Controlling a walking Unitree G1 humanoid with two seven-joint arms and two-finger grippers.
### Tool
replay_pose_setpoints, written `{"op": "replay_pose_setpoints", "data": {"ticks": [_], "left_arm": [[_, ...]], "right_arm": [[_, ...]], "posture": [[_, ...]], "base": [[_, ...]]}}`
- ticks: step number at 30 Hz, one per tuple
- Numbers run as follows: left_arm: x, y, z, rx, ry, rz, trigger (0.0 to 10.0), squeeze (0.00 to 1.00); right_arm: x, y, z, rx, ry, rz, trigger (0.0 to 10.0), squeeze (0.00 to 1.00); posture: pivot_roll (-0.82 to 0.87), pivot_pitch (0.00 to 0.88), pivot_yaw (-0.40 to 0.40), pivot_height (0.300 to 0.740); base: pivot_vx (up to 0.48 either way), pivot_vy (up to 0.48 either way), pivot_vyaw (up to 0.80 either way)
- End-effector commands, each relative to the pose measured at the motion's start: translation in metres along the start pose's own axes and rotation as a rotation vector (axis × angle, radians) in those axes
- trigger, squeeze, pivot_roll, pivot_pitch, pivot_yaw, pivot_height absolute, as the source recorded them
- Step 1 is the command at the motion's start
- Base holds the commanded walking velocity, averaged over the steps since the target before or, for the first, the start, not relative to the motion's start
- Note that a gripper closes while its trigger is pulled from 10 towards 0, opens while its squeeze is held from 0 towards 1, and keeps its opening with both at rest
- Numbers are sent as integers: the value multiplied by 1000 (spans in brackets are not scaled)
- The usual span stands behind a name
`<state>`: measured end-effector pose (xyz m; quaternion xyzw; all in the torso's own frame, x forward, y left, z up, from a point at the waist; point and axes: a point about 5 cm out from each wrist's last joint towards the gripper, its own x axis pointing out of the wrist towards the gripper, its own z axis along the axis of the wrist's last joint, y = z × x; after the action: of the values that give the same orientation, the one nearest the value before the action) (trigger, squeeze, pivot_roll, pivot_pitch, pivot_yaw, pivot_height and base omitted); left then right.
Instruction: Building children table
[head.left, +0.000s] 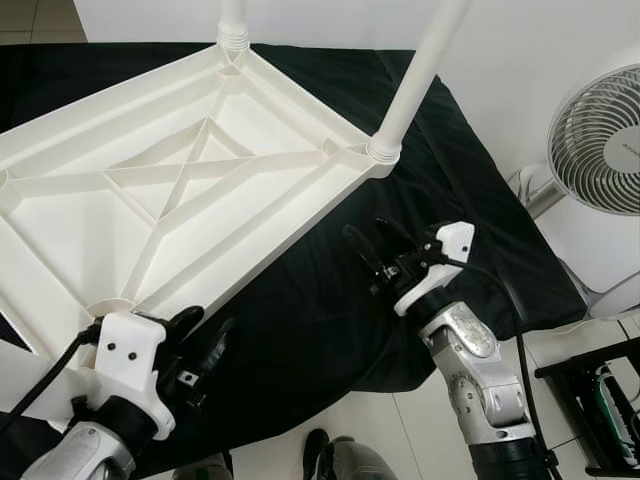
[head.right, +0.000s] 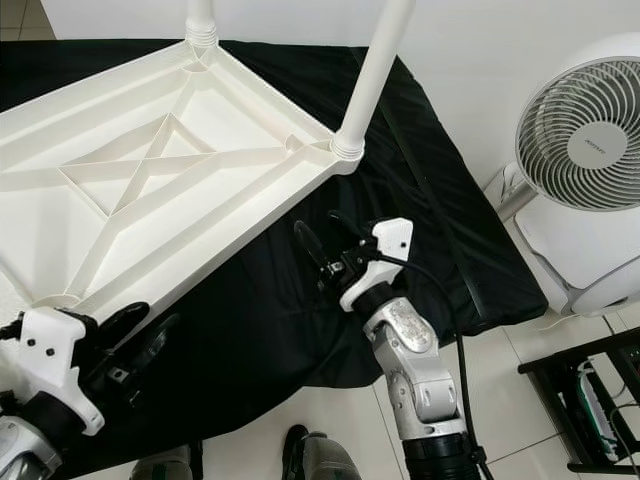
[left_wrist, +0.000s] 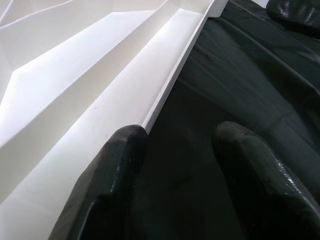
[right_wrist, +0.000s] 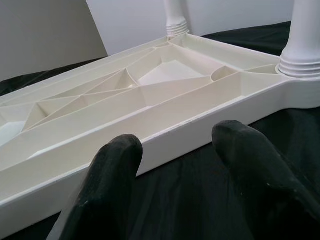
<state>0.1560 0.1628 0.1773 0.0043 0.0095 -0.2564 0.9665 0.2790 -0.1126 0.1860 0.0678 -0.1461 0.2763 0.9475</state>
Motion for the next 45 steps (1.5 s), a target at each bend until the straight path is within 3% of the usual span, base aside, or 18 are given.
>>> {"op": "replay_pose_setpoints", "data": {"ticks": [1, 7, 11, 12, 18, 20, 28, 34, 40, 45], "left_arm": [[-7, -2, -6, -19, 28, -79, 10000, 0], [-28, 23, -15, 68, 36, 10, 10000, 0], [-39, 34, -14, 83, 43, 26, 10000, 0], [-49, 44, -17, 89, 72, 43, 10000, 0], [-59, 52, -21, 93, 115, 53, 10000, 0], [-70, 58, -18, 81, 142, 39, 10000, 0], [-78, 60, -12, 79, 157, 11, 10000, 0], [-87, 54, -4, 59, 141, 5, 10000, 0], [-96, 45, -5, 50, 140, 53, 10000, 0], [-113, 47, -2, 70, 174, 122, 10000, 0]], "right_arm": [[-2, -2, -3, -5, 4, -2, 10000, 0], [2, -3, -5, -2, 2, 9, 10000, 0], [5, -2, -7, 2, 0, 20, 10000, 0], [6, -2, -8, 2, -2, 26, 10000, 0], [8, -3, -9, 2, -2, 30, 10000, 0], [10, -4, -11, 0, -2, 36, 10000, 0], [12, -3, -13, 3, -3, 48, 10000, 0], [17, 1, -17, 21, -4, 71, 10000, 0], [26, 4, -19, 35, -5, 102, 10000, 0], [33, 6, -21, 44, 0, 147, 10000, 0]], "posture": [[279, 247, -145, 740], [312, 254, -145, 740], [326, 255, -147, 740], [326, 255, -147, 740], [347, 255, -150, 740], [347, 255, -150, 740], [365, 254, -153, 740], [399, 260, -162, 740], [428, 278, -189, 740], [471, 298, -228, 740]], "base": [[0, 0, 0], [0, 0, 0], [0, 0, 0], [0, 0, 0], [0, 0, 0], [0, 0, 0], [0, 0, 0], [0, 0, 0], [0, 0, 0], [0, 0, 0]]}}
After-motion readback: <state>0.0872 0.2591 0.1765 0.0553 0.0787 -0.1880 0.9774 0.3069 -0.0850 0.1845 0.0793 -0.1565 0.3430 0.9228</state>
